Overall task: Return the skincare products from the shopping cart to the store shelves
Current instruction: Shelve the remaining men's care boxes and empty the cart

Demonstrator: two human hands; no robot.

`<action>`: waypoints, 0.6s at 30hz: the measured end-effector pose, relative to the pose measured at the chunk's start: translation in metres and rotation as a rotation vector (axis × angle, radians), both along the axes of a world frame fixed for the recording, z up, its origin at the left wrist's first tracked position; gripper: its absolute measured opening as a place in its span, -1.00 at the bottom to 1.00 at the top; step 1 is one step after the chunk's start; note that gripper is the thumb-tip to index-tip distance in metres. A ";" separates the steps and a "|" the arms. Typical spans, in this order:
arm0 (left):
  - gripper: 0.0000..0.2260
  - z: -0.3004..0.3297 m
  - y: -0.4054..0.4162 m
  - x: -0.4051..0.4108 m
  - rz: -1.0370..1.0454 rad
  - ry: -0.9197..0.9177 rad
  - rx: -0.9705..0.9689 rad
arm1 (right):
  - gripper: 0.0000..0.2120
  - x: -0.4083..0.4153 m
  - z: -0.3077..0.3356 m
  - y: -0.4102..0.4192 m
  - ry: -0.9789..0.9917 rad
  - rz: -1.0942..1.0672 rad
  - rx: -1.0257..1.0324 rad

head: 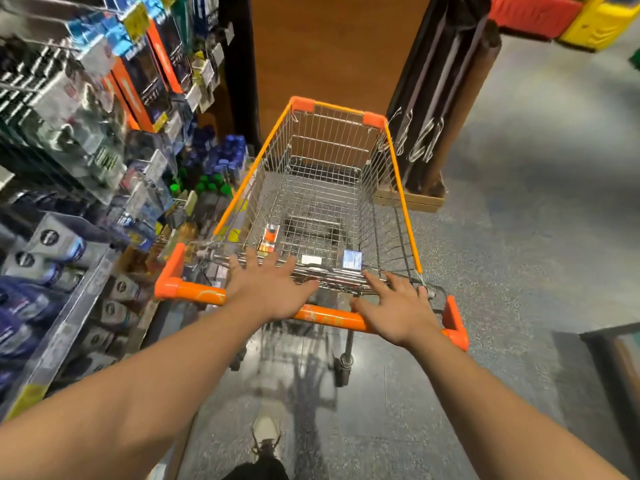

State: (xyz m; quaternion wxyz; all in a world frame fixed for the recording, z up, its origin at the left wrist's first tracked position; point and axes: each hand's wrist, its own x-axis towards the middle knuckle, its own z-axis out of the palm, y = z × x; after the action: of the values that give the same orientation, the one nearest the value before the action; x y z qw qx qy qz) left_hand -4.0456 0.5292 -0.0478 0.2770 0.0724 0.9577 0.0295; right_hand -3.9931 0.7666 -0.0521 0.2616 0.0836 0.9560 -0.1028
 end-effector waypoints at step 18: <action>-0.22 -0.012 0.007 -0.058 -0.017 -0.071 0.072 | -0.44 -0.070 -0.016 -0.005 0.053 -0.122 -0.097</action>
State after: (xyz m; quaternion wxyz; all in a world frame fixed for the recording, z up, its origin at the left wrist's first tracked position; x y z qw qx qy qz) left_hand -4.1038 0.5357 -0.0595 0.3083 0.0895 0.9449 0.0641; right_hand -4.0631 0.7616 -0.0681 0.2329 0.1262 0.9497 -0.1668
